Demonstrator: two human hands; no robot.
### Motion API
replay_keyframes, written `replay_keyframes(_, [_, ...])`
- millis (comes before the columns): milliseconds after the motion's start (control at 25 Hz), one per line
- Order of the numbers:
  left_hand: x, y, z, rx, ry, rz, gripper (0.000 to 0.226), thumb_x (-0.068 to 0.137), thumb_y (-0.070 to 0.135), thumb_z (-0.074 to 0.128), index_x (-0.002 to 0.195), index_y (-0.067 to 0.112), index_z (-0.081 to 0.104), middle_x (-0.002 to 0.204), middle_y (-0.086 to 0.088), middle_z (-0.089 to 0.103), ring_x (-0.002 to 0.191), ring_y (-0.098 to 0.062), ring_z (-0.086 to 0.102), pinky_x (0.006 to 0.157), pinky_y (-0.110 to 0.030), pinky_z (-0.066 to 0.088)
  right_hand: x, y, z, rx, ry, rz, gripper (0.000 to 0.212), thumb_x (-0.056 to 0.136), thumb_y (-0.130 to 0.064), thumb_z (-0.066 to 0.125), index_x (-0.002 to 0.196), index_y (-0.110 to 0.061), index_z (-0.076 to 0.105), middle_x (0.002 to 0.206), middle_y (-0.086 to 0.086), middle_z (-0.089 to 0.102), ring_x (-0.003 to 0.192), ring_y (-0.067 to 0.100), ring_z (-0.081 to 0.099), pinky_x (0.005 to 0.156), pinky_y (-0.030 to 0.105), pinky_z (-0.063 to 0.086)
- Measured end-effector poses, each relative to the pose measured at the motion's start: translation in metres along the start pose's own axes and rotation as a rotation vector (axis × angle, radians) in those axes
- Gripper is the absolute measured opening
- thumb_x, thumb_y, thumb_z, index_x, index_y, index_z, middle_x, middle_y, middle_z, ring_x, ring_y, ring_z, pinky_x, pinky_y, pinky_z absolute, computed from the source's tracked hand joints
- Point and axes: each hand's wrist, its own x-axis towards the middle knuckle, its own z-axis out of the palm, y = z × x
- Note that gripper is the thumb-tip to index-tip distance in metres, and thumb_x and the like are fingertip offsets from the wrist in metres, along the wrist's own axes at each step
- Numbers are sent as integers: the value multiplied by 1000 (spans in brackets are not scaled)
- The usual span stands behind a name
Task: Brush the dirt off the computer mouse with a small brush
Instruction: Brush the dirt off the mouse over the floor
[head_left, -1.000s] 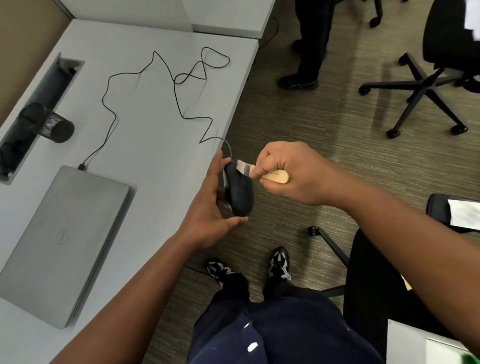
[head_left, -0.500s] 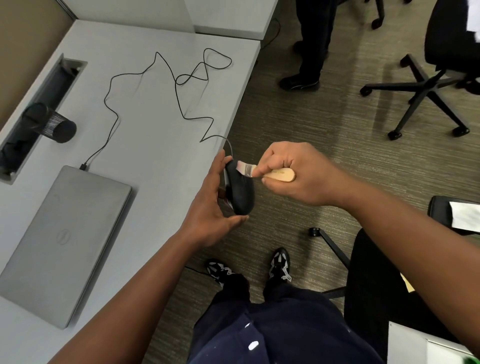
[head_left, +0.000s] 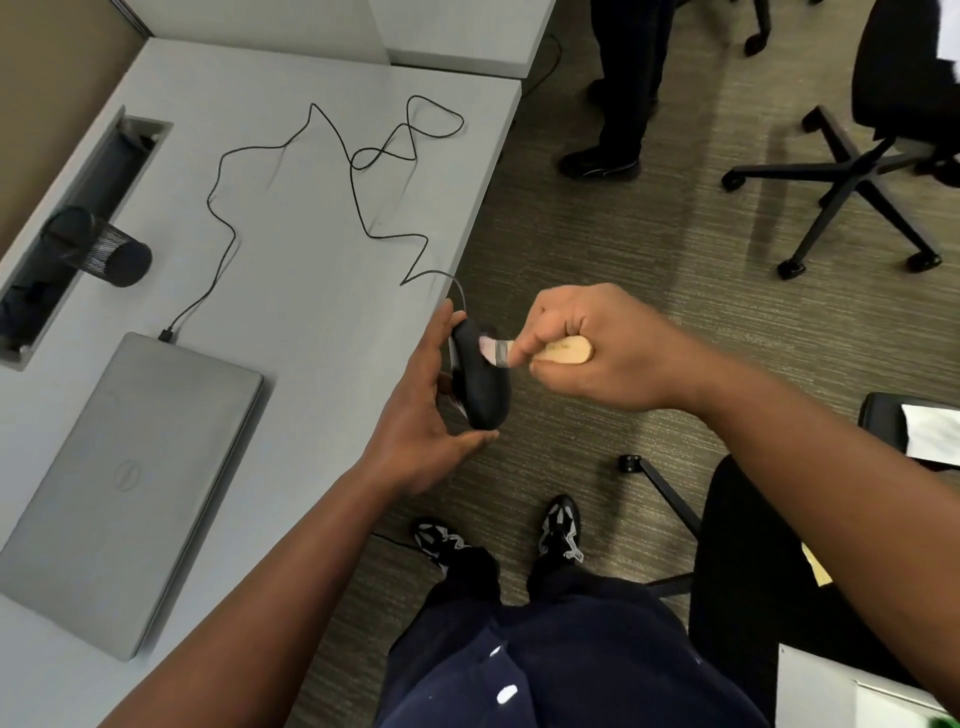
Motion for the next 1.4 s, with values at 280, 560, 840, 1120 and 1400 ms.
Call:
replay_keyframes(280, [0, 3, -4, -46, 7, -9, 139, 67, 11, 99, 163, 50, 6, 160, 34, 27, 116, -5, 62, 80, -14, 54, 6, 11, 9, 191, 266, 87, 17, 89, -14, 76, 102, -23, 81, 100, -12, 73, 89, 0, 67, 73, 12, 48])
replay_keyframes(560, [8, 1, -15, -100, 154, -28, 138, 64, 14, 102, 166, 41, 12, 158, 32, 34, 111, -9, 66, 81, -16, 54, -3, 21, 20, 538, 267, 337, 16, 88, -5, 74, 88, -19, 82, 68, 10, 67, 51, 11, 47, 48, 26, 34])
replay_keyframes(840, [19, 9, -15, -90, 254, -16, 135, 64, 23, 102, 166, 39, 15, 166, 16, 35, 111, -10, 66, 80, -13, 52, 2, 10, 21, 567, 58, 80, 17, 91, -5, 76, 103, -16, 82, 103, 4, 76, 74, 14, 63, 62, 23, 47])
replay_keyframes(1120, [23, 0, -25, -129, 292, -24, 135, 64, 20, 101, 165, 35, 13, 162, 8, 40, 101, -10, 66, 75, -10, 49, 20, 17, -2, 510, -56, 121, 15, 81, -8, 75, 90, -16, 83, 94, 24, 72, 65, 22, 53, 56, 31, 38])
replay_keyframes(1400, [32, -22, -56, -99, 246, 12, 136, 63, 29, 103, 166, 37, 14, 161, 18, 36, 110, -1, 62, 80, -13, 52, 58, 6, 7, 261, 282, 244, 16, 90, -10, 76, 94, -25, 80, 92, -5, 74, 67, 2, 60, 59, 21, 47])
